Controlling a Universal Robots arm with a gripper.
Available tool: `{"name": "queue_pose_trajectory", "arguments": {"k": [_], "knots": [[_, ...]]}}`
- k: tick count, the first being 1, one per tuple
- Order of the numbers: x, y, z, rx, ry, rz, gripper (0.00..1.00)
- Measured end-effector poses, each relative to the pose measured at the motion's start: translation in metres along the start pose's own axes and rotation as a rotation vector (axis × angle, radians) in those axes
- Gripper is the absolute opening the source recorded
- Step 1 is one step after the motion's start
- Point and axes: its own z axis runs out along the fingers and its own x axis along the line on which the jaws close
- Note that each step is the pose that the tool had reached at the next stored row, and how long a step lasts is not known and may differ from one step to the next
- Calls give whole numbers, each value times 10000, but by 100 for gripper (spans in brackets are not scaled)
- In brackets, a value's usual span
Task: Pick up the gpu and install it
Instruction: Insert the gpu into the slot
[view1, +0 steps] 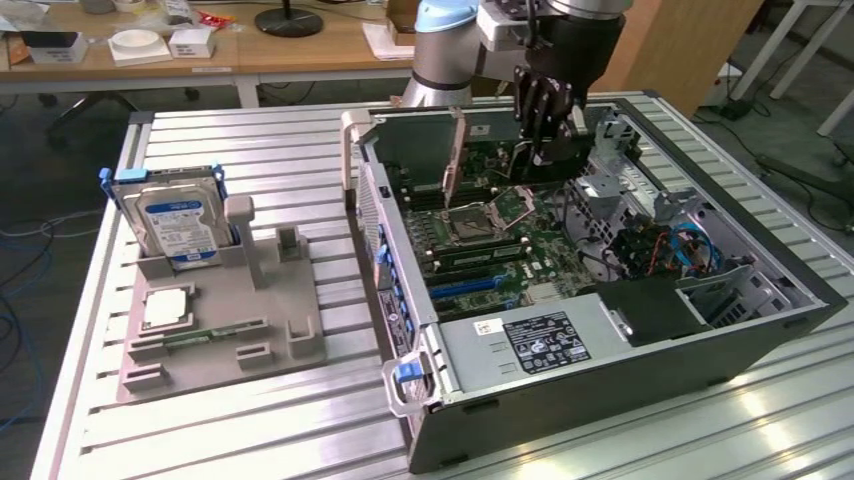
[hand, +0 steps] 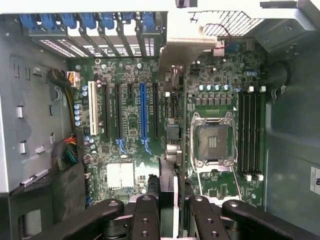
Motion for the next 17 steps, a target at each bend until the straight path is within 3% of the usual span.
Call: {"name": "queue_pose_trajectory", "arguments": {"k": [6, 13, 17], "knots": [[2, 10, 7, 0, 6, 0, 27], [7, 84, 128, 1, 12, -33, 27], [9, 90, 201, -5, 5, -384, 27]]}}
